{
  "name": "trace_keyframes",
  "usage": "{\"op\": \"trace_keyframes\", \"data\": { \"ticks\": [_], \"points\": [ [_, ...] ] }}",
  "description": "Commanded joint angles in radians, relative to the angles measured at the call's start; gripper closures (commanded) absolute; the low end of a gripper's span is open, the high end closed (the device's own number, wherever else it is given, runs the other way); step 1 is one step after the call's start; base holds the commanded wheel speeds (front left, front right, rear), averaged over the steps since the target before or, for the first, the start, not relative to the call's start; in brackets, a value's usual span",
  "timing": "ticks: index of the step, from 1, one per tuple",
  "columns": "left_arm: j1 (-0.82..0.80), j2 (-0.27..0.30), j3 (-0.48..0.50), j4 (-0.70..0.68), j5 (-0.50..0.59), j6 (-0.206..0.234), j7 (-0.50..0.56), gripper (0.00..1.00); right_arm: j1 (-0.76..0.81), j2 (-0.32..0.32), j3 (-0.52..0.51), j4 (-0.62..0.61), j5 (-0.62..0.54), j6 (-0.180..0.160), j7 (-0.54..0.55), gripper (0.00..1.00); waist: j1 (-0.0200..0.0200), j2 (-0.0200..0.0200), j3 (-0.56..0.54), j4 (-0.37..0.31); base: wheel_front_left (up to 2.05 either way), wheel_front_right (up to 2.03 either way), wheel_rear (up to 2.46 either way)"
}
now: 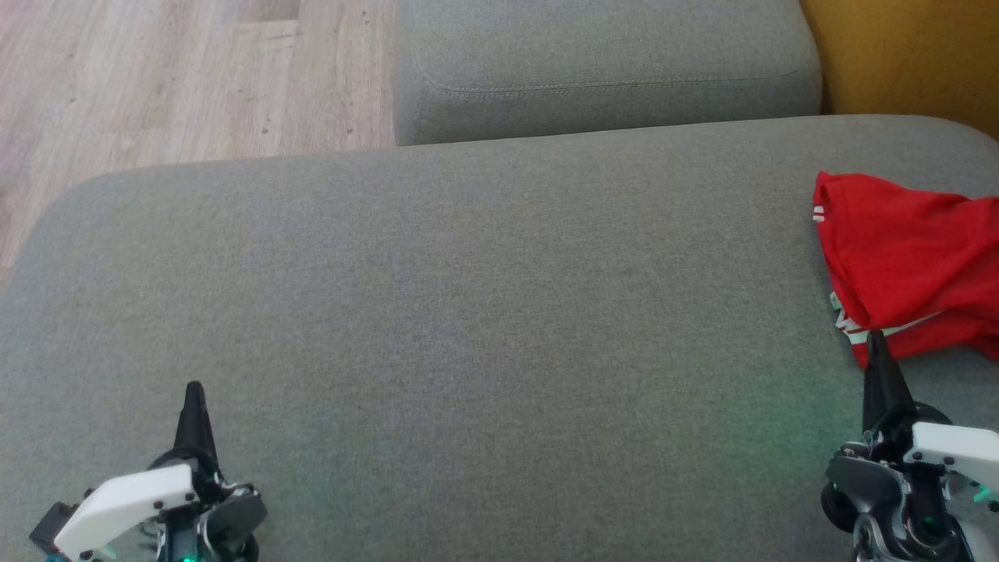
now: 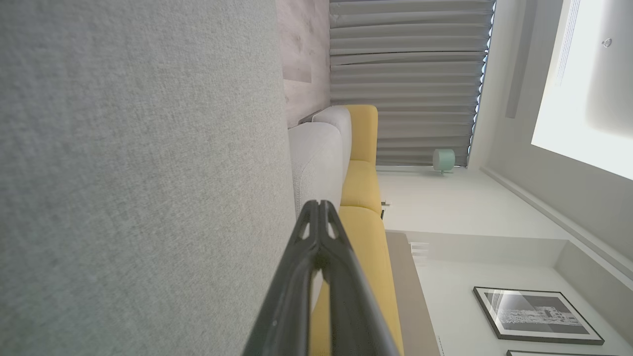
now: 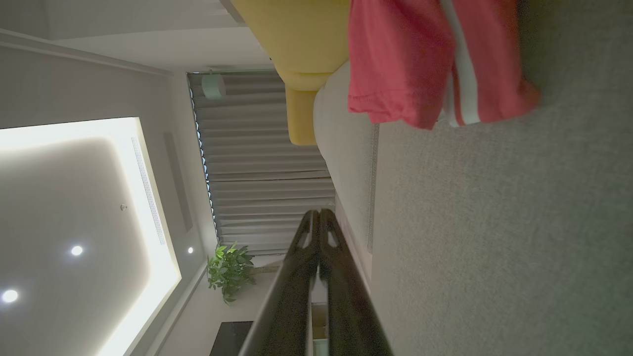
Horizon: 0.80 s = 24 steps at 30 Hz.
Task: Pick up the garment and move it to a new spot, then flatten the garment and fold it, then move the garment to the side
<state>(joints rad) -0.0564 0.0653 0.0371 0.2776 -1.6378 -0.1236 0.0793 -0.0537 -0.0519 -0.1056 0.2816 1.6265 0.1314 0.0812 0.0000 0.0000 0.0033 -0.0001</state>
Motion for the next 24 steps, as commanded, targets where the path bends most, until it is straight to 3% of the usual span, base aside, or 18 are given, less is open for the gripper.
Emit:
{"op": "trace_keyframes", "data": {
  "ticks": [1, 24],
  "points": [
    [-0.049, 0.011, 0.041, -0.034, -0.001, -0.007, 0.005, 1.0, -0.052, -0.018, 0.019, -0.038, 0.004, -0.001, 0.01, 1.0, 0.0, 0.0, 0.0, 0.0, 0.0, 0.0, 0.0],
    [-0.049, 0.005, 0.05, -0.034, 0.007, -0.007, 0.012, 1.0, -0.052, -0.013, 0.012, -0.038, -0.002, -0.001, 0.016, 1.0, 0.0, 0.0, 0.0, 0.0, 0.0, 0.0, 0.0]
  ]
}}
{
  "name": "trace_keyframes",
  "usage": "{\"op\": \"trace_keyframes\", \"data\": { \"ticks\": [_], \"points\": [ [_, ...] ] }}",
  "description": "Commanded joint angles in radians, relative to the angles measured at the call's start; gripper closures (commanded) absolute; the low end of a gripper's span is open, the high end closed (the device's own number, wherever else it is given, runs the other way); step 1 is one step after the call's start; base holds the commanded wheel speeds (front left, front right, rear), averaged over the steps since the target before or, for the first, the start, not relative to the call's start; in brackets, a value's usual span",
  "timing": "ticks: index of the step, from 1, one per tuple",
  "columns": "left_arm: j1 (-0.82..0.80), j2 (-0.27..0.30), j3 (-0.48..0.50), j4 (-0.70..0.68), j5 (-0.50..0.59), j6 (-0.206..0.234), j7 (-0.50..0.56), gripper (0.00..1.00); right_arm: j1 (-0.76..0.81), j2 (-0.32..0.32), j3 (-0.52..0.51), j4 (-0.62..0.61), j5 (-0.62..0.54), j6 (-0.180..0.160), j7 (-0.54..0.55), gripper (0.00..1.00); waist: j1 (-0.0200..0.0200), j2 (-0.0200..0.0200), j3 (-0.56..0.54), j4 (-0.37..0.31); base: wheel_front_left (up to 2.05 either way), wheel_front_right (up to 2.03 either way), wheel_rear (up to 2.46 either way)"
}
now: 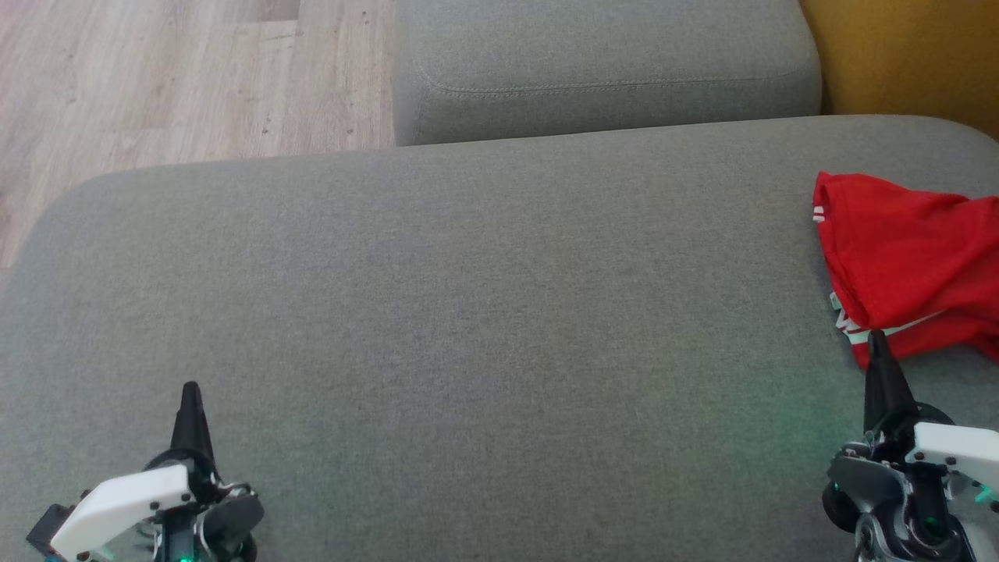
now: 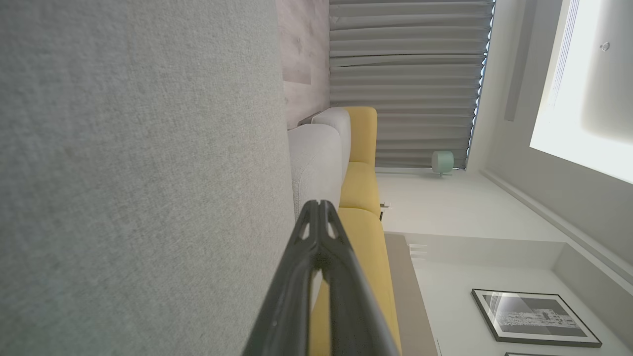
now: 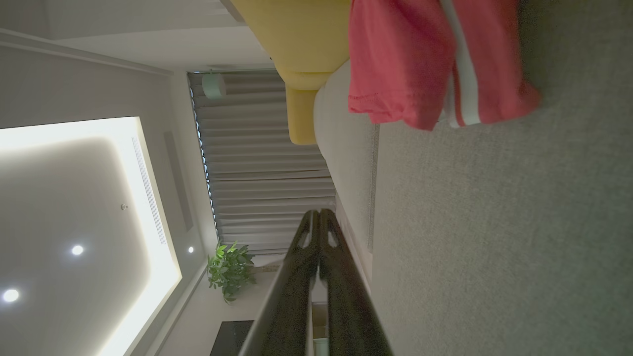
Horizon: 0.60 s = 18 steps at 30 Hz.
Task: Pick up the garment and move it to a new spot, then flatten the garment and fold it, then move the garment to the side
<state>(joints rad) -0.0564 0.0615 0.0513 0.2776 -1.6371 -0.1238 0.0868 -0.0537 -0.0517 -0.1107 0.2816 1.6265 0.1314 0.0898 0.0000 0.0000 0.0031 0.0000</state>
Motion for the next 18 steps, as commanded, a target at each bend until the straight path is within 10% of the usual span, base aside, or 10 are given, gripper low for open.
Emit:
{"op": "trace_keyframes", "data": {
  "ticks": [1, 18],
  "points": [
    [-0.049, 0.008, 0.036, -0.034, 0.006, -0.007, 0.005, 1.0, -0.052, -0.013, 0.016, -0.038, -0.002, -0.001, 0.008, 1.0, 0.0, 0.0, 0.0, 0.0, 0.0, 0.0, 0.0],
    [-0.05, 0.005, 0.041, -0.033, 0.01, -0.007, 0.009, 1.0, -0.053, -0.01, 0.012, -0.038, -0.005, -0.001, 0.011, 1.0, 0.0, 0.0, 0.0, 0.0, 0.0, 0.0, 0.0]
  ]
}}
